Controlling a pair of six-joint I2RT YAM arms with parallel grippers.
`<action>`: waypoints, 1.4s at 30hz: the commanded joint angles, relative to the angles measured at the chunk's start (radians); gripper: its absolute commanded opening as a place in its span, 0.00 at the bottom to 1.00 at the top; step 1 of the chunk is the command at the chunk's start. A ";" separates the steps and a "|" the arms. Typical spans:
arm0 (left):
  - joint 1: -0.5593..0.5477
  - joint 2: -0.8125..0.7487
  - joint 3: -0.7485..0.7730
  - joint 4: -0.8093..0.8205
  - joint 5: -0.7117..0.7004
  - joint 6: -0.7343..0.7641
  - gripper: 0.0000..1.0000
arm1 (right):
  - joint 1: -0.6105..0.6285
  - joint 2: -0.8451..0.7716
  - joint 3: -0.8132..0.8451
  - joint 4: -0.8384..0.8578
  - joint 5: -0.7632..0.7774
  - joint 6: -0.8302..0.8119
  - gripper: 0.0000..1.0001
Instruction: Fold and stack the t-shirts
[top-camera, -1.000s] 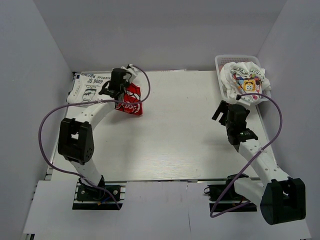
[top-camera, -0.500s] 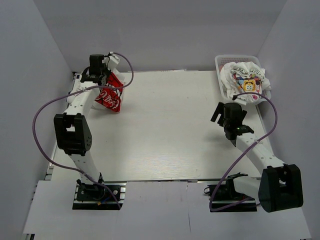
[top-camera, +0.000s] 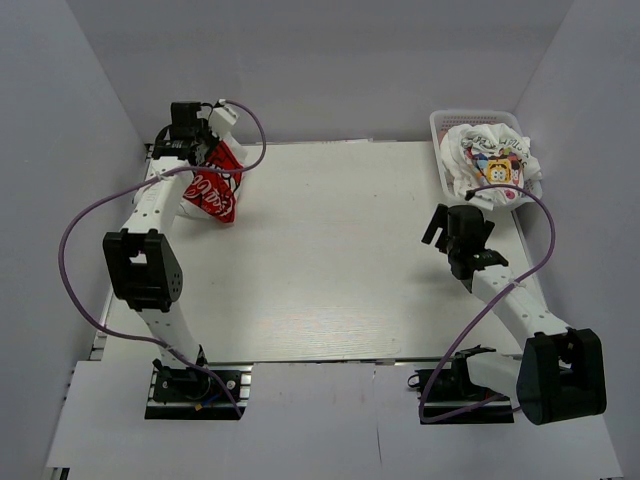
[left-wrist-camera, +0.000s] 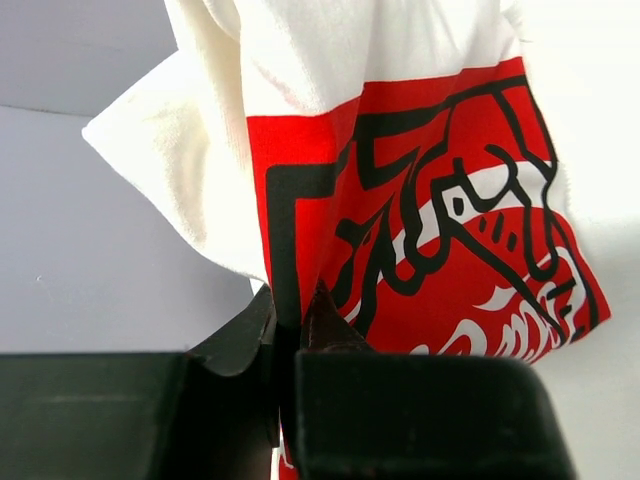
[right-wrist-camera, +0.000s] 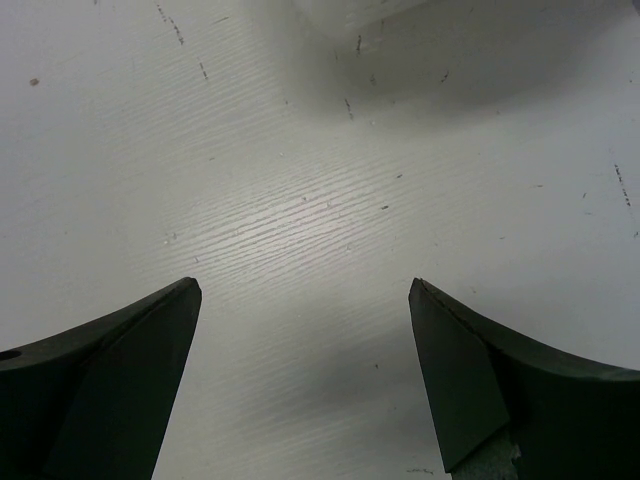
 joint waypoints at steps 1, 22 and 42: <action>0.005 -0.123 0.010 0.020 0.034 0.016 0.00 | 0.002 -0.009 0.044 -0.004 0.054 0.005 0.90; 0.123 0.051 0.069 0.114 0.027 0.028 0.00 | 0.001 0.023 0.055 -0.007 0.066 -0.005 0.90; 0.290 0.389 0.198 0.215 -0.014 0.005 0.00 | 0.002 0.200 0.179 -0.090 0.100 0.001 0.90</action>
